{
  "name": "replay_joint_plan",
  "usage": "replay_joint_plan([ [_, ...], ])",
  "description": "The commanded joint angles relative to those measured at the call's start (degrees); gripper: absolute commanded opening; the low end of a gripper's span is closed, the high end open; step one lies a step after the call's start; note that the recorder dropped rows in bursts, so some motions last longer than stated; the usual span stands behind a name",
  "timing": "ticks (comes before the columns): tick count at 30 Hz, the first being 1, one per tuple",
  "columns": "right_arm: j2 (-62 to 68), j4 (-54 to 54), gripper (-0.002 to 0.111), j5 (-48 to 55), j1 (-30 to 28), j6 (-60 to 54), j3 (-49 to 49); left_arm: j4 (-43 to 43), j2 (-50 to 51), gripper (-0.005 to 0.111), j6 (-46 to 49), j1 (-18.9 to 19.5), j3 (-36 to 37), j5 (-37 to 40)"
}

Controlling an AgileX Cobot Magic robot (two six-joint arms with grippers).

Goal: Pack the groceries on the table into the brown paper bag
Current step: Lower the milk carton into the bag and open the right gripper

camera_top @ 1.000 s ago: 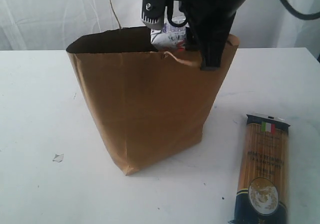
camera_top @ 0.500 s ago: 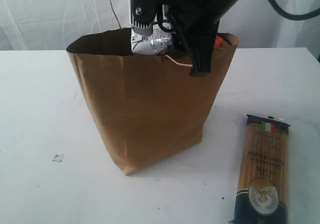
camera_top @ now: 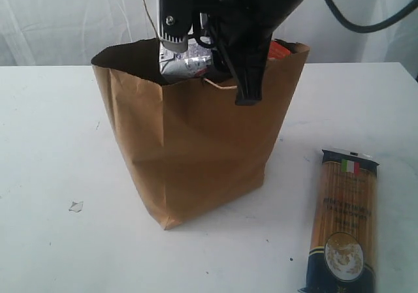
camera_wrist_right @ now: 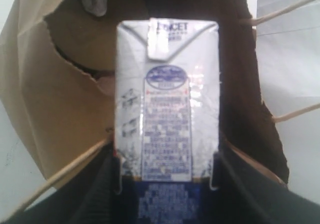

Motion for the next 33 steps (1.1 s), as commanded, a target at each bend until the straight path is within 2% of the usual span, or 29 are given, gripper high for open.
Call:
replay_joint_plan([
  [1,-0.09,1.79,0.027,-1.23,0.22,-0.47,-0.33,-0.2,-0.31,0.0,0.0,0.0,0.18,0.23],
  [7,-0.09,1.79,0.049,-2.66,0.3,-0.34,-0.33,-0.2,-0.31,0.0,0.0,0.0,0.18,0.23],
  [11,-0.09,1.79,0.057,-3.7,0.3,0.01,-0.33,-0.2,-0.31,0.0,0.0,0.0,0.18,0.23],
  [27,-0.09,2.9,0.056,-3.98,0.3,1.19,-0.33,-0.2,-0.31,0.0,0.0,0.0,0.18,0.23],
  [33,-0.78,3.01,0.047,-3.98,1.66,1.19,-0.33,-0.2,-0.31,0.0,0.0,0.0,0.18,0.23],
])
